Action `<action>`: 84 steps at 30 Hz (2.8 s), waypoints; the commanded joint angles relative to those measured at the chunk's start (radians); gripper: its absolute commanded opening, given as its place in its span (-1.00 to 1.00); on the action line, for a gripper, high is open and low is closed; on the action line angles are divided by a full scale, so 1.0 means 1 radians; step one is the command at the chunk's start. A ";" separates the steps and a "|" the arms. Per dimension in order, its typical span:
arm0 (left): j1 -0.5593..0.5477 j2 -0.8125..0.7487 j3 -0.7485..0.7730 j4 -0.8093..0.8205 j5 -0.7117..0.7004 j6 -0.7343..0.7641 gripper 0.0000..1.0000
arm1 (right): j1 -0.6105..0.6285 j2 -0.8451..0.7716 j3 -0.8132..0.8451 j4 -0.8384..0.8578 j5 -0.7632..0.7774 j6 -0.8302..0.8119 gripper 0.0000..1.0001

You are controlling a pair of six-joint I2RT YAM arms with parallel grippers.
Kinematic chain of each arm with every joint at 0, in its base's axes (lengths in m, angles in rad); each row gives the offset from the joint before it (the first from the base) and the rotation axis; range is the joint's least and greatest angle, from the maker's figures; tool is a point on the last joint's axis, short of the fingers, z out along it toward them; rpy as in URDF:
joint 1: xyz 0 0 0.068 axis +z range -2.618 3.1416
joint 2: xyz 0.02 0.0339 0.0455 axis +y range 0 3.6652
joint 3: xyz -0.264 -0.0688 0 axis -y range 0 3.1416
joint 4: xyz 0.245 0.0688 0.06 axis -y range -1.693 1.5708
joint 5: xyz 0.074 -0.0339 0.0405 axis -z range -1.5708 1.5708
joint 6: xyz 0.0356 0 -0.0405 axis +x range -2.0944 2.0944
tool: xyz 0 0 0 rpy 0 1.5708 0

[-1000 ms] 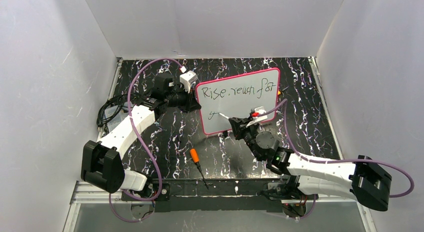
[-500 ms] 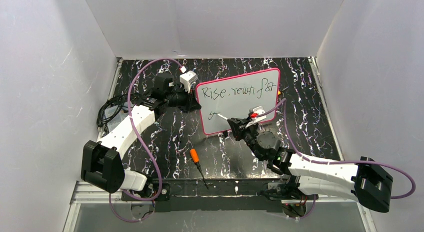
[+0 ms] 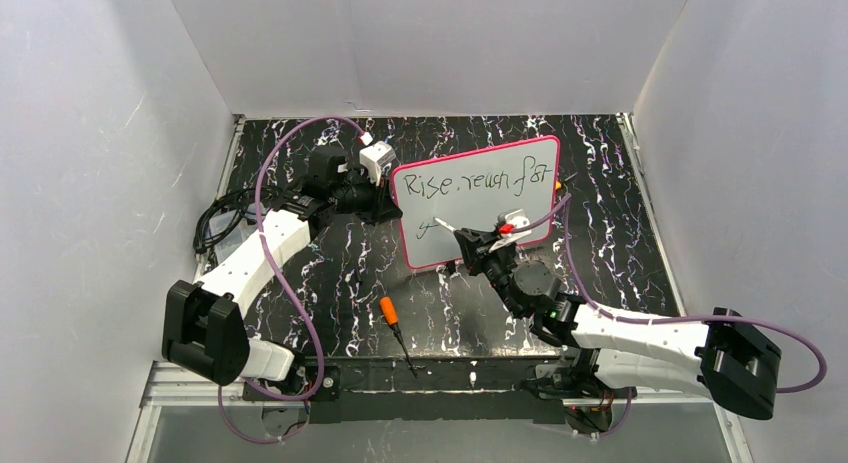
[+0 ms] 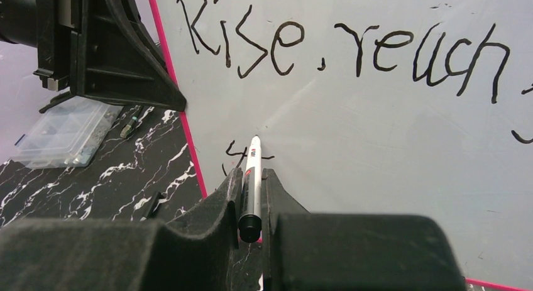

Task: Write a sentence on the whiteboard

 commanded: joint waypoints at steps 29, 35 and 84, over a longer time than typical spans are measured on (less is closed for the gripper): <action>-0.006 -0.002 0.026 -0.020 0.026 -0.002 -1.00 | -0.001 0.009 -0.016 -0.124 0.009 0.130 -0.97; -0.005 -0.001 0.025 -0.020 0.025 -0.003 -1.00 | -0.001 -0.026 -0.006 -0.173 0.040 0.114 -0.97; -0.005 0.006 0.027 -0.020 0.030 -0.004 -1.00 | -0.004 -0.058 0.001 -0.211 0.062 0.062 -0.97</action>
